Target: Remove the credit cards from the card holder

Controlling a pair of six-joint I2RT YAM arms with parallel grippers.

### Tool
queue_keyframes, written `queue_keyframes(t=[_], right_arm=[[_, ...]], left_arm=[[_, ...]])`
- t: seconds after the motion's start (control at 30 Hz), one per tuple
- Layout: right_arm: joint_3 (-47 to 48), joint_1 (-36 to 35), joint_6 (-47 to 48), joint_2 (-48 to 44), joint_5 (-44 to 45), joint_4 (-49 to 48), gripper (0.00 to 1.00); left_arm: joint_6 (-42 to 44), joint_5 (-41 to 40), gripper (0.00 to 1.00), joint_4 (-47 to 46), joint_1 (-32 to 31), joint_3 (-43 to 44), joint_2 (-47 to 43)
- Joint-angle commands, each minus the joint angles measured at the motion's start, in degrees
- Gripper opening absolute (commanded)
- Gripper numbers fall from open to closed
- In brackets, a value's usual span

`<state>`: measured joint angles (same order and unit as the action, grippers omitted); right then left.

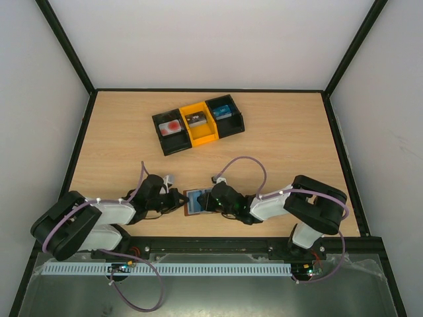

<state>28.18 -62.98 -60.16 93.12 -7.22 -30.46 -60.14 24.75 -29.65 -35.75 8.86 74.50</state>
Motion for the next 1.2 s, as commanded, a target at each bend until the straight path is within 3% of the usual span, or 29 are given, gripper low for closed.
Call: queue_keyframes(t=[0.0,0.23,1.17], right_arm=[[-1.9,0.56,-0.66,-0.87,-0.23,-2.37,0.18],[-3.0,0.92,-0.57,-1.76,-0.51,-3.8,0.02],[-7.79,2.5,-1.76,-4.31,-2.44,-8.35,0.02]], left_arm=[[1.37,-3.53,0.03,3.22,-0.29,-1.02,0.29],[1.65,-4.48,0.03,3.81,-0.29,-1.04,1.1],[2.32,-5.15,0.03,4.84,-0.31,-0.93,3.47]])
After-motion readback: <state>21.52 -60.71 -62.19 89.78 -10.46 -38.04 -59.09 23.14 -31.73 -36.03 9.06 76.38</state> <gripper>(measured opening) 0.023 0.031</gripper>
